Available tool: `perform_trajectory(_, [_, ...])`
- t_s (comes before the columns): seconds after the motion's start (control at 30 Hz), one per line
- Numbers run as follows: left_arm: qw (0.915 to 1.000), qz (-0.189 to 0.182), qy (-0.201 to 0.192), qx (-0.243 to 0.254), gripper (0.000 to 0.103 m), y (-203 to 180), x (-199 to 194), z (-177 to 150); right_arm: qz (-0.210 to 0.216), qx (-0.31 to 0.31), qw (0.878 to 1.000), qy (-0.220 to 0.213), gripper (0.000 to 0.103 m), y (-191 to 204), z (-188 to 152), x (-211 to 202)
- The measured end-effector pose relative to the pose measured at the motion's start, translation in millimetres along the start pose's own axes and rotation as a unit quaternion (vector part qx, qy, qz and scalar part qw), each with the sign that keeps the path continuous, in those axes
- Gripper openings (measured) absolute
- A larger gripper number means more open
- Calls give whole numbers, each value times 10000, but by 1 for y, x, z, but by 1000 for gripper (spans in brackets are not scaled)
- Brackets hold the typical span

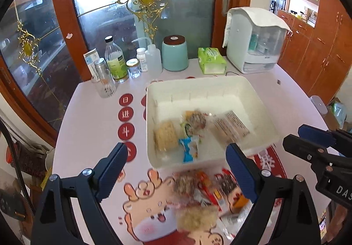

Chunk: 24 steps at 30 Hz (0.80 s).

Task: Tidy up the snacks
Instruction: 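Move both tools back to the snack pile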

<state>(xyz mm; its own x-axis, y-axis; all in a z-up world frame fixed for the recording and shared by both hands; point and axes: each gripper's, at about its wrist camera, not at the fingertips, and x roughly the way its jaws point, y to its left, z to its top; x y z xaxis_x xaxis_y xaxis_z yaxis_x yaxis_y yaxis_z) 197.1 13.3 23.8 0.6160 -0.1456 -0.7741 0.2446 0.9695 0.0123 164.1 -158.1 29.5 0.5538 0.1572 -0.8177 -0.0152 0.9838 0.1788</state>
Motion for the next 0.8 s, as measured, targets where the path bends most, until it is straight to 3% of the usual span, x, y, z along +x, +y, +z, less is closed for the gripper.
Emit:
perform_trajectory(0.3, [9990,-414,-54,184,92,-17,-29,-58,141,347,9993,17,51,-10,-67,-23])
perform_trajectory(0.53, [9973,-328,319,577,92,-36,-21,-106,88,440,9986,287,54,-22,-112,-14])
perform_trajectory(0.8, [9945,-255,707,729,92,-40,2,-136,27,597,9962,641,57,-40,-149,1])
